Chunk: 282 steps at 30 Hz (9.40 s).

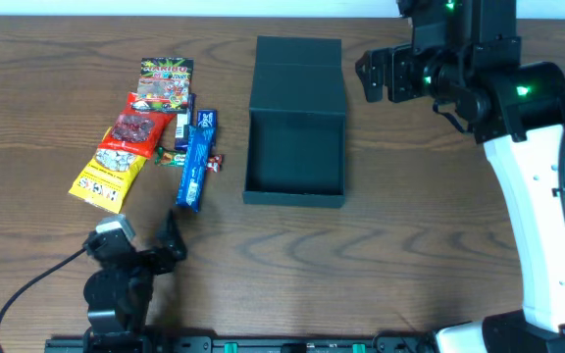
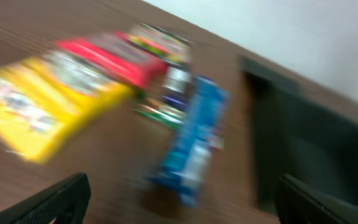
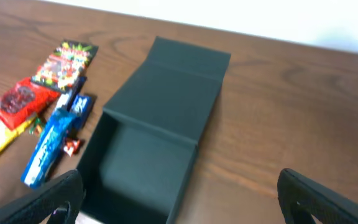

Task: Pack container
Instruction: 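Reach the left gripper to the blue snack pack and grasp it, then carry the blue pack into the box and release it, then return the left gripper to the pile and grasp the Haribo bag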

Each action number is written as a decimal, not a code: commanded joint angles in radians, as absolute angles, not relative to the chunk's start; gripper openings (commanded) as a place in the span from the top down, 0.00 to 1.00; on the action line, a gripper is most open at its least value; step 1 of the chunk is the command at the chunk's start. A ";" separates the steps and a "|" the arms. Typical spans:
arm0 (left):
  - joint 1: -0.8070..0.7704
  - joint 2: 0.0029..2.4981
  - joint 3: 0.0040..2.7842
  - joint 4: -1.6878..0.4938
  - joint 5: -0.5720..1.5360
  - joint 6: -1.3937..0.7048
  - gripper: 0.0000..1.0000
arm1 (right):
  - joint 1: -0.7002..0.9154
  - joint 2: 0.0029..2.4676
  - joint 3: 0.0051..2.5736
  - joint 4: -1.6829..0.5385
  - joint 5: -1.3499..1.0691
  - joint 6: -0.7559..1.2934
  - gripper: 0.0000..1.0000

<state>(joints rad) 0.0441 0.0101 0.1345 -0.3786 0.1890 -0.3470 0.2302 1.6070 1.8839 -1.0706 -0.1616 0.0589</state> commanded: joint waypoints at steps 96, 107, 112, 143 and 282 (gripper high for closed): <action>-0.190 1.810 1.045 -0.414 -0.026 0.095 0.51 | 0.067 1.609 1.889 -0.766 -0.374 -0.108 0.01; -0.190 1.798 1.114 -0.450 -0.027 0.056 0.60 | 0.067 1.609 1.889 -0.763 -0.374 -0.101 0.01; -0.190 1.797 1.184 -0.506 -0.027 0.051 0.67 | 0.067 1.609 1.889 -0.763 -0.374 -0.101 0.01; -0.561 1.823 1.523 -0.549 0.045 -0.348 0.67 | -0.107 1.608 1.889 -0.849 -0.299 -0.016 0.01; -0.111 2.446 2.004 -0.628 -0.320 0.191 0.16 | -0.161 1.623 1.837 -0.982 -0.295 -0.057 0.01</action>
<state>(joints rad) -0.1139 2.4134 1.9938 -0.6247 -0.3359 0.2062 -0.1570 1.6138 1.8481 -0.9825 -0.2955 -0.0555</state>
